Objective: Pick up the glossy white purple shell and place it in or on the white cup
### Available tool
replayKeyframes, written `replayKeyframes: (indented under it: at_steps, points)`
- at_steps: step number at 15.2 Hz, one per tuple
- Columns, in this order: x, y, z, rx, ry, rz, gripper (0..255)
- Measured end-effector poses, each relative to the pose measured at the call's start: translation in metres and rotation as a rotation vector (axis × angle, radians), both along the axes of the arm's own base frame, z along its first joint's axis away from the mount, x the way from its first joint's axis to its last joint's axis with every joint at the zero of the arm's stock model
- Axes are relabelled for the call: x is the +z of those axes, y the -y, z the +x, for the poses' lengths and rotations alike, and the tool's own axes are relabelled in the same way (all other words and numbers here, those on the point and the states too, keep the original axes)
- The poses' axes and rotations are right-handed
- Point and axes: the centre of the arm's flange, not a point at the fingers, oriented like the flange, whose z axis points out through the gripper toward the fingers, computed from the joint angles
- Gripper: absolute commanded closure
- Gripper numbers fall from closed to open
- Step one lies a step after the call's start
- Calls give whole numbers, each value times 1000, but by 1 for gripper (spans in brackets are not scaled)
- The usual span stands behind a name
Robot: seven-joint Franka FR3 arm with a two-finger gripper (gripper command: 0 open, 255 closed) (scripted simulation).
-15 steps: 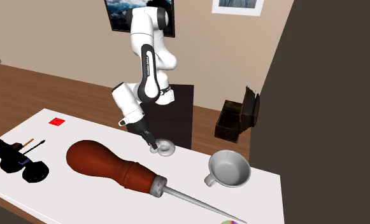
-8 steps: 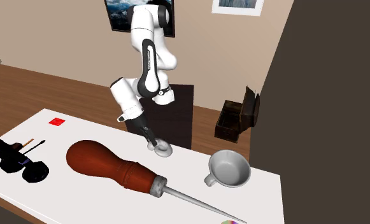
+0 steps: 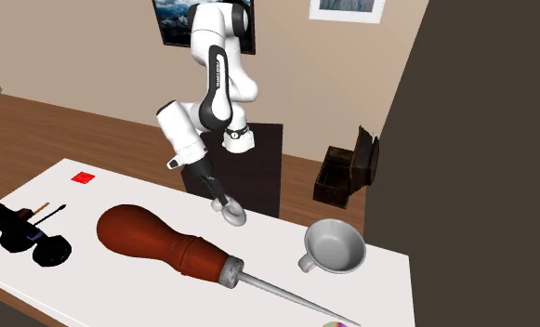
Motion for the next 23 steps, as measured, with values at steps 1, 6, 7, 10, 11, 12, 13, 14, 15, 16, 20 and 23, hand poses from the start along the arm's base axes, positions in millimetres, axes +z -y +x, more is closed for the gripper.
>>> replayKeyframes:
  at_steps: [1,6,7,10,11,12,13,14,15,16,20,23]
  points:
    - [6,0,0,0,0,0,255]
    - [32,0,0,0,0,0,255]
    - [38,-1,-1,0,0,0,255]
    - [53,-1,0,0,0,0,255]
    - [58,-1,0,0,0,0,255]
    - [63,0,1,0,0,0,255]
    - [68,0,0,0,0,0,255]
    - [74,0,0,0,0,0,255]
    - [79,0,1,0,0,0,255]
    - [81,-6,3,0,0,0,255]
    - [87,-52,19,2,0,-1,255]
    - [86,-88,32,2,-1,-1,255]
